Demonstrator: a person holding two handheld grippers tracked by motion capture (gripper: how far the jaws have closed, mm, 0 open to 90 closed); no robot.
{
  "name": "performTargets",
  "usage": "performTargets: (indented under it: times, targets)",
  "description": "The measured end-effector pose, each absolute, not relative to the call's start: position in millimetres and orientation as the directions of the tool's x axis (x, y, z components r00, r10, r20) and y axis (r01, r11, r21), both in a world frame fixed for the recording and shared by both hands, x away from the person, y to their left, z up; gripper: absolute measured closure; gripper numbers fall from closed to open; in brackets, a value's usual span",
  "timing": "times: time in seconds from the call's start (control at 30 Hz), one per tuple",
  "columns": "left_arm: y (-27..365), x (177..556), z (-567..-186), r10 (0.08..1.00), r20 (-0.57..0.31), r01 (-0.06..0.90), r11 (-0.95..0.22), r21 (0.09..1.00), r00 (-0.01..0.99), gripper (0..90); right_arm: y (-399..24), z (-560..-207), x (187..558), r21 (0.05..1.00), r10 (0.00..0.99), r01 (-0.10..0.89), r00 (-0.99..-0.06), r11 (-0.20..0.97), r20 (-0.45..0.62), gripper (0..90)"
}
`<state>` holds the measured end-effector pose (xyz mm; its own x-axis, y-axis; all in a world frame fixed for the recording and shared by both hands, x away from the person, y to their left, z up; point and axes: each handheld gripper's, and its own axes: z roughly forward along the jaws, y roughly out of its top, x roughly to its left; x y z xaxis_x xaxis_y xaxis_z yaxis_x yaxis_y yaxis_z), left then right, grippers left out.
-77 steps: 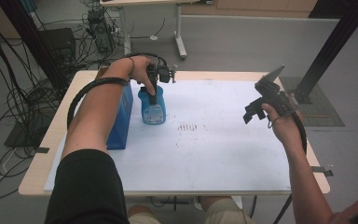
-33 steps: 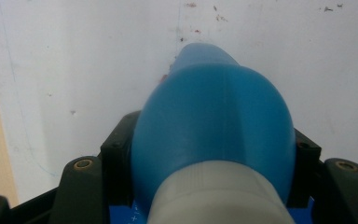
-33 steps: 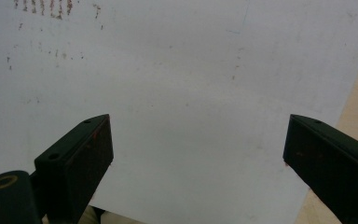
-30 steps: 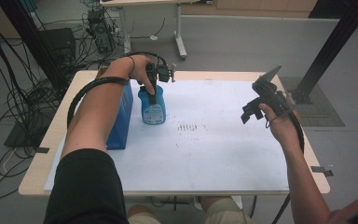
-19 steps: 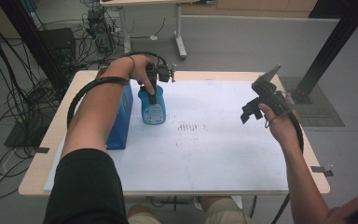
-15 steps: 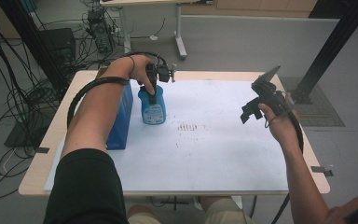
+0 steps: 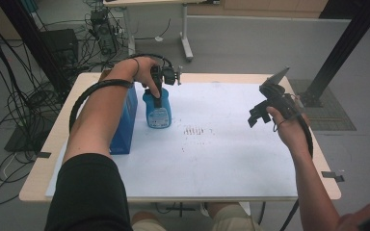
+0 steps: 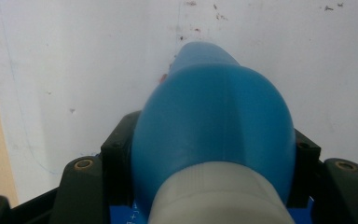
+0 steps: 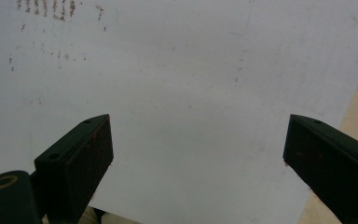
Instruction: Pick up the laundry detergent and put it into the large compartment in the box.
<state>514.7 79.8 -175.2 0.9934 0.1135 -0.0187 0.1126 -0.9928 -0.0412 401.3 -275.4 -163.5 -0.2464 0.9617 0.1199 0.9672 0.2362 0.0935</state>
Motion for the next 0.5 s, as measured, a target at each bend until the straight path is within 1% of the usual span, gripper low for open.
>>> performTargets:
  times: [0.5]
  targets:
    - [78.8,514.3,-175.1,0.116,-0.017,0.115,-0.992,-0.046,0.993,37.5,-275.0,-162.7,401.2,0.093,0.961,0.967,-0.248,0.238,0.119,8.2]
